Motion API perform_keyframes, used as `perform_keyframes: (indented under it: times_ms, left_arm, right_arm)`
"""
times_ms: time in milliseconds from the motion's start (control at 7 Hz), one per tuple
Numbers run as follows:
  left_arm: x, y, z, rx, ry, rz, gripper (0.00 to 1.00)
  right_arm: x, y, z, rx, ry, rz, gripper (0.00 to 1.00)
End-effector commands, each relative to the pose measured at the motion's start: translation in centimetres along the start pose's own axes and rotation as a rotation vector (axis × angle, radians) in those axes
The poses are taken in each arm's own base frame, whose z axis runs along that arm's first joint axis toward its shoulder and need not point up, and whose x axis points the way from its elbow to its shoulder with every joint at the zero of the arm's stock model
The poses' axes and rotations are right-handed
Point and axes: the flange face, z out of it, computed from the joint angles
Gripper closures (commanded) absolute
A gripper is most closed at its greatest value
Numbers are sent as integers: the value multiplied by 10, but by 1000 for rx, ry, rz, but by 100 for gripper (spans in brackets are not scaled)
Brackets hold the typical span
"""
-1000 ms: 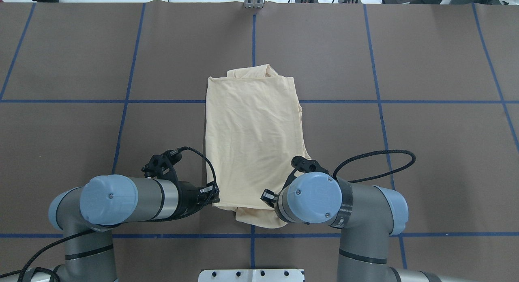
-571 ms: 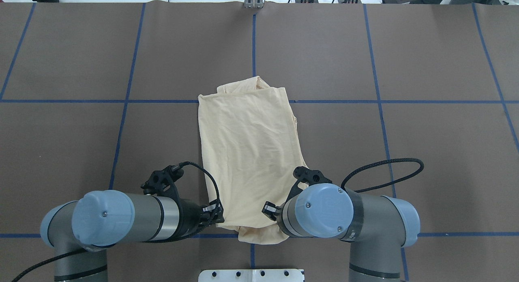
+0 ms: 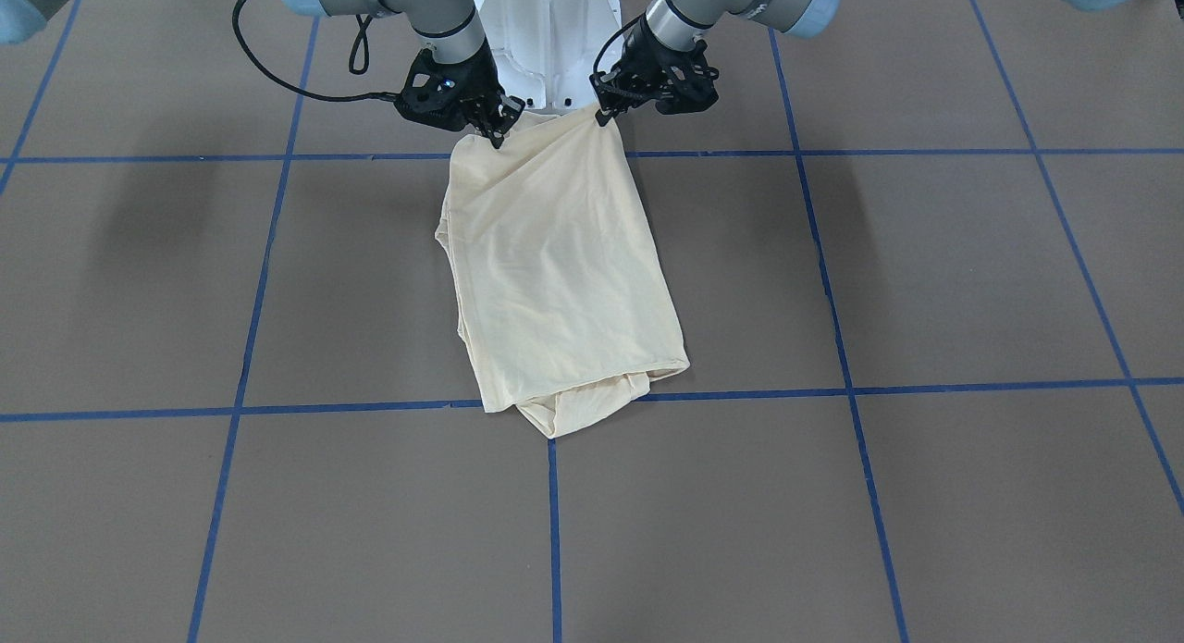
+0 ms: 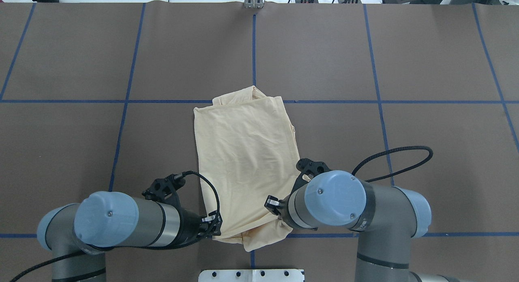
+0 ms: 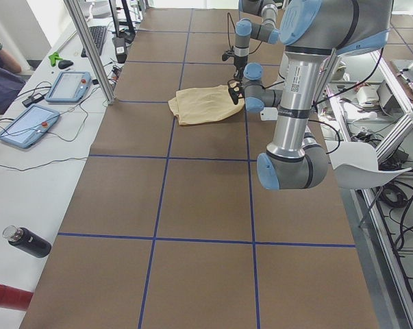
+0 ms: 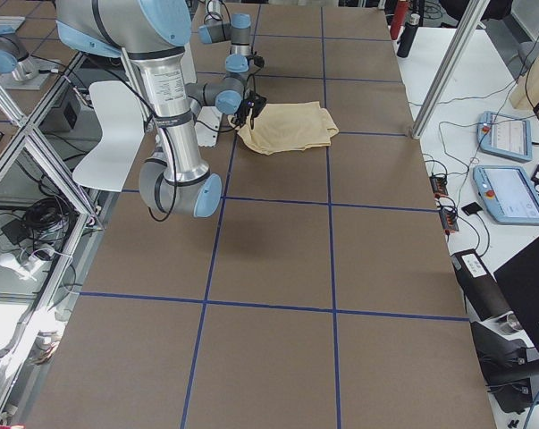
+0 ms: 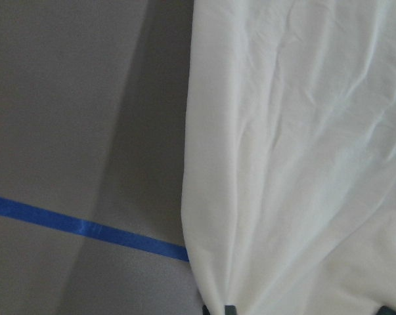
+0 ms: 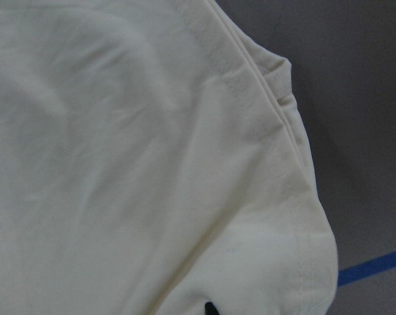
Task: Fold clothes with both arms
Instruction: 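Lift the near end and fold it away from the robot over the shirt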
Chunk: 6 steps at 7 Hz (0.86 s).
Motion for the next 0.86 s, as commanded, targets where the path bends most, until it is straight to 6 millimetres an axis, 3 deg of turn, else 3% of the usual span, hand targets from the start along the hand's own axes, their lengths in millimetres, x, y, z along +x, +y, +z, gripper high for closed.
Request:
perform_keyframes:
  times_ms: [0, 143, 286, 429, 571, 714]
  left_arm:
    - [18, -44, -31, 73, 32, 21, 100]
    - [31, -68, -45, 119, 54, 52, 100]
    - [36, -96, -48, 165, 52, 61, 100]
    - [54, -131, -49, 222, 55, 74, 100]
    - [61, -167, -40, 257, 28, 67, 100]
    - [68, -203, -30, 283, -3, 97, 100]
  right_arm:
    - [-18, -48, -29, 68, -53, -46, 100]
    - [-30, -64, -38, 97, -72, -66, 100]
    - [-53, -82, -45, 128, -92, -74, 100]
    - [-79, -107, -48, 164, -97, -65, 100]
    - [-98, -134, -39, 195, -117, -58, 100]
    - [-109, -172, -15, 225, -133, -53, 100]
